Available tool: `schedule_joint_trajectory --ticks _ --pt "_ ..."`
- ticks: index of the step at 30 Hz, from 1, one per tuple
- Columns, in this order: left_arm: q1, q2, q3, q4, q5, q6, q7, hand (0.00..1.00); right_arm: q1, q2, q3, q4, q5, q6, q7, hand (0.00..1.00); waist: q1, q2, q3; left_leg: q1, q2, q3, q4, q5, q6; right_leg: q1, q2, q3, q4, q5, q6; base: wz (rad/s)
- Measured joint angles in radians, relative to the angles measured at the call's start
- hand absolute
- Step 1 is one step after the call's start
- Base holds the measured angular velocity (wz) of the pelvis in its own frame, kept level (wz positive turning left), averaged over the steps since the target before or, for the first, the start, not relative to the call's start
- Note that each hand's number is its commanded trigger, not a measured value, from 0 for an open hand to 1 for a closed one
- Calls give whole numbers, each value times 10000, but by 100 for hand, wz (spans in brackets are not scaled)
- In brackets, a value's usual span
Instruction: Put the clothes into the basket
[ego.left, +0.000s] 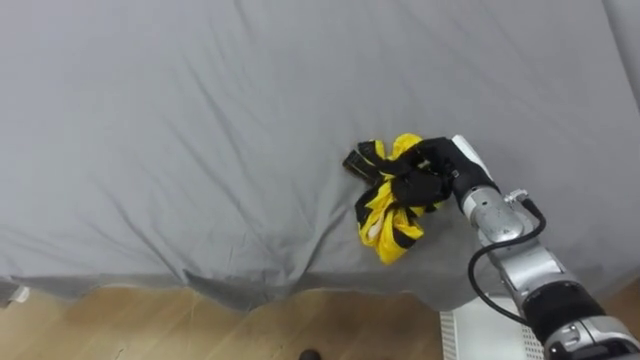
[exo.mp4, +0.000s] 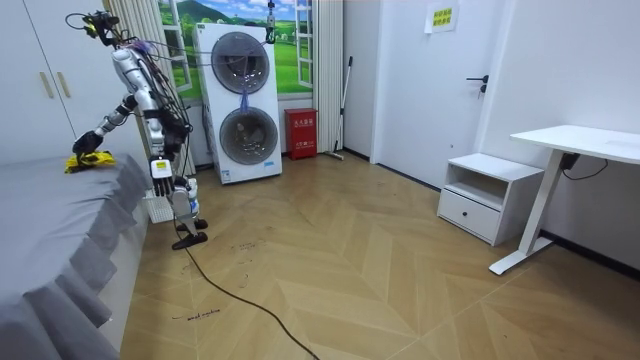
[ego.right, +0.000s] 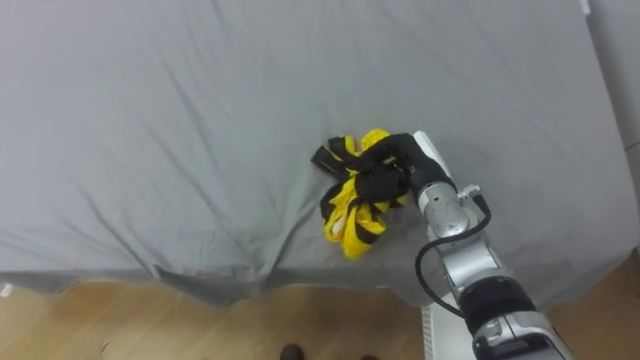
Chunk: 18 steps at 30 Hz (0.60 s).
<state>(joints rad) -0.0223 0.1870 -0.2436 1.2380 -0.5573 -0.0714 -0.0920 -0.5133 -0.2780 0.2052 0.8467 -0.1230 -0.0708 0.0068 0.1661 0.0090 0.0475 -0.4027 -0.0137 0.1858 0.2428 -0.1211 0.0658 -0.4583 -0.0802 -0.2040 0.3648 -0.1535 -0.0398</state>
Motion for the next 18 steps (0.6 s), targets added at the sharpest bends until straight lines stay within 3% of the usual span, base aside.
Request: schedule_joint_trajectory --ticks 4,8,15,18 --pt "5 24 27 17 -16 -3 0 0 99 -18 0 1 18 74 211 100 -35 -53 -38 -3 -9 25 33 13 22 1 -7 46 5 0 -1 0" --pt "4 58 30 80 -100 -21 2 0 93 -53 -17 9 407 72 224 100 -54 -163 -142 -4 -9 28 82 15 24 12 -12 46 4 6 -1 0" --pt "13 62 159 222 -196 -2 5 0 27 -178 -435 6 1203 68 102 100 -263 -177 -151 57 -12 27 92 23 37 77 -30 19 44 15 0 0" --pt "102 61 443 215 -189 14 6 0 50 -192 -818 -27 1180 71 -102 100 -521 -176 -151 234 -9 30 76 22 37 291 -20 2 -68 15 2 0"
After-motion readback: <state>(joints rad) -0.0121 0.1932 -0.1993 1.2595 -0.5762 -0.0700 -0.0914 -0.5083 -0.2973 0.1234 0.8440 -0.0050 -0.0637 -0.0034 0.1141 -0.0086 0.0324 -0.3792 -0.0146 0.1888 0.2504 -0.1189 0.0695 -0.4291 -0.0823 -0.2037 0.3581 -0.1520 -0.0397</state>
